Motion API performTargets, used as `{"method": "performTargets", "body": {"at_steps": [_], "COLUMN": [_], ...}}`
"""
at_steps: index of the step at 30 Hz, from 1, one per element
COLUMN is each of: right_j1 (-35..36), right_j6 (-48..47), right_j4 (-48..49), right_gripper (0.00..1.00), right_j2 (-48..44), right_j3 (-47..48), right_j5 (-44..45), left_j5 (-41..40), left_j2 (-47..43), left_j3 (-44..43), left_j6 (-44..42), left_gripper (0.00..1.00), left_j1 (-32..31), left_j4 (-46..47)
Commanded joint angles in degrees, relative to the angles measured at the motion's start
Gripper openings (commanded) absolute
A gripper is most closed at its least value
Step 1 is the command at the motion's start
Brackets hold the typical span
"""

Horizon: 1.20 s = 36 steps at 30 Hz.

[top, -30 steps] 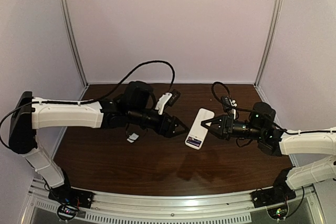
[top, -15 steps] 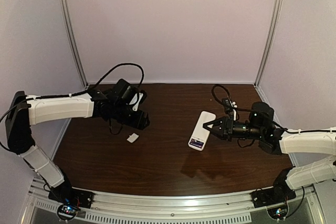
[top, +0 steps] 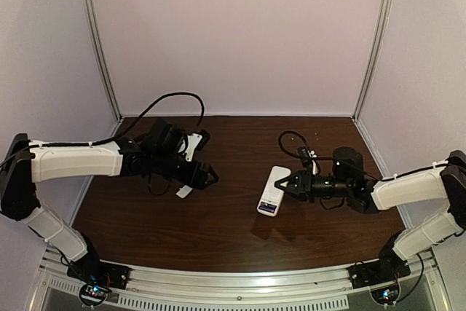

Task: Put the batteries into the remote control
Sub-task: Load the battery into the battery compartment, then pass from the right arm to the left

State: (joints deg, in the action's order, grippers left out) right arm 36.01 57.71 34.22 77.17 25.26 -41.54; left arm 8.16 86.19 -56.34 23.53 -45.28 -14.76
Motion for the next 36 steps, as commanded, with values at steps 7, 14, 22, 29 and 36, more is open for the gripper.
{"method": "performTargets", "body": {"at_steps": [7,14,22,29,36], "right_j1": [2.61,4.69,5.47,5.56,5.56], "right_j6": [5.05,6.88,7.79,8.86,8.62], "right_j4": [12.80,16.56,18.14,19.84,19.33], "right_gripper": [0.00,0.00,0.02,0.05,0.17], "right_j2": [8.15,11.41,13.47,14.77,15.00], "right_j3": [1.75,2.89,3.30,3.22,2.75], "right_j5": [7.45,9.03,10.04,10.11,10.16], "left_j5": [2.41,-1.65,-3.99,-8.09,-10.23], "left_j2": [4.57,14.01,19.73,22.17,23.99], "left_j3": [-2.07,-9.89,-15.26,-17.93,-20.06], "left_j6": [2.24,2.60,2.58,2.44,1.62], "left_gripper": [0.88,0.92,0.84,0.67,0.54], "left_j1": [-13.44,-17.15,-17.91,-17.92,-17.87], "left_j4": [17.16,12.32,8.18,4.18,1.02]}}
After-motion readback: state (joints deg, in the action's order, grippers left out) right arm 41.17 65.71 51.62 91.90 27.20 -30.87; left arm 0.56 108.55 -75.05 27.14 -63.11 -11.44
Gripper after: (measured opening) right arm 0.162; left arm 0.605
